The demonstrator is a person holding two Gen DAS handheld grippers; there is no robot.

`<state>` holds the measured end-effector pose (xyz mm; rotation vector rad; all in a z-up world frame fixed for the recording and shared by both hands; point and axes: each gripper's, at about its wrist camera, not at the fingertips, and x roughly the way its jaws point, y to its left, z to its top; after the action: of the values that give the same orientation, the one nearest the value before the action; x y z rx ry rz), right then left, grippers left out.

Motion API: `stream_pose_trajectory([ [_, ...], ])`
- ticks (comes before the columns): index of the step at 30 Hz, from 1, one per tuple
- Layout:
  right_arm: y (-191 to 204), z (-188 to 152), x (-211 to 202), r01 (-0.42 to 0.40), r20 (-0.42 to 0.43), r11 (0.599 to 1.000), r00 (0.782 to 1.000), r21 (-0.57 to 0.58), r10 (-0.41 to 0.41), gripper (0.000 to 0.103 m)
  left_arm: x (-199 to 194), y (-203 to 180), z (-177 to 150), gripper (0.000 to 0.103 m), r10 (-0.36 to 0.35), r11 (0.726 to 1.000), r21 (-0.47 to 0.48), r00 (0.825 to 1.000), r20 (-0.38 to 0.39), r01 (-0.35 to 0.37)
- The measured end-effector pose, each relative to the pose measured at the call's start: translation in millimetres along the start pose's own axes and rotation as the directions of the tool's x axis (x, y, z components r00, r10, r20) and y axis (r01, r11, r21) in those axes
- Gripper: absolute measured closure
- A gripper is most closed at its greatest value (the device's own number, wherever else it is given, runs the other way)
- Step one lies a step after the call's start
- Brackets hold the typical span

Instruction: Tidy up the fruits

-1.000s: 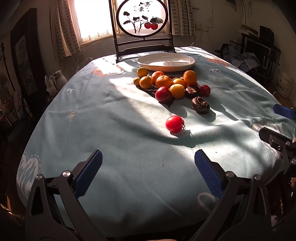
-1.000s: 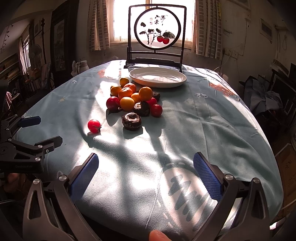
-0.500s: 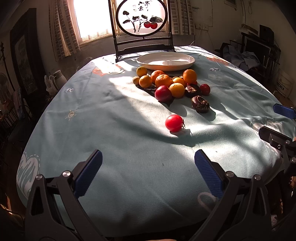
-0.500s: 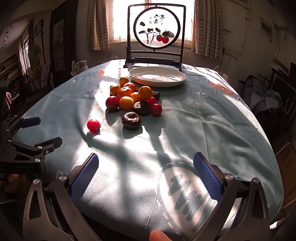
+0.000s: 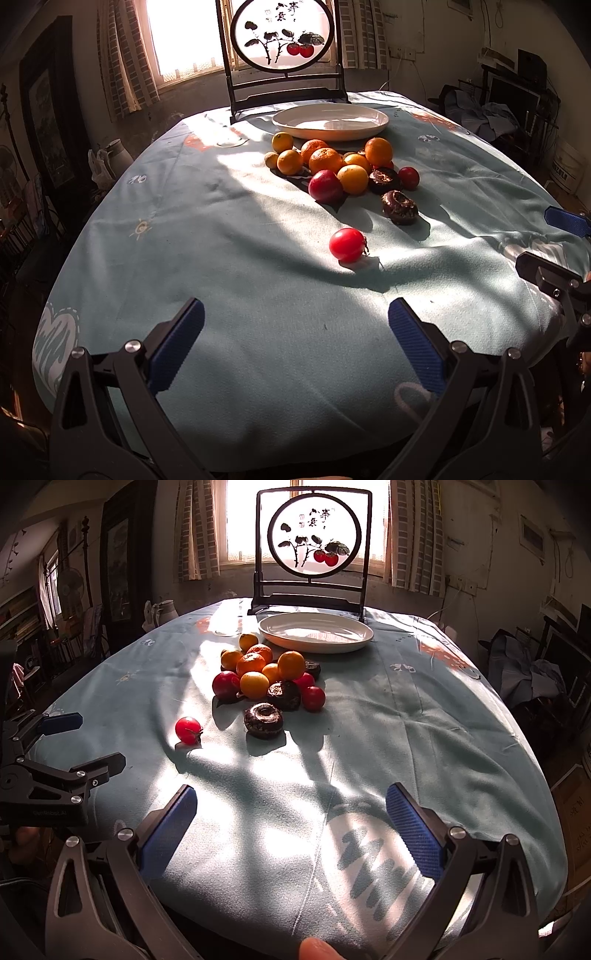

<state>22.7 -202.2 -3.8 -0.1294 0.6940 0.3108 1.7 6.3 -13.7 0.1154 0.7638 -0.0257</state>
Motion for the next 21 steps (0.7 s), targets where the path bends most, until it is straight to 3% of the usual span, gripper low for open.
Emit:
stream_pose_trajectory([
  [12,4,-1,2,-0.008,-0.002,1.0,1.0,0.002,0.008,0.001,3,-3,-1,0.002,-0.001,1.0,0.002,1.0,-0.007,0.001],
  [21,4,4,8,-0.084,-0.004,0.996,0.996,0.015,0.084,0.001,11,-2,-2,0.002,-0.007,1.0,-0.004,0.999,-0.035,0.007],
])
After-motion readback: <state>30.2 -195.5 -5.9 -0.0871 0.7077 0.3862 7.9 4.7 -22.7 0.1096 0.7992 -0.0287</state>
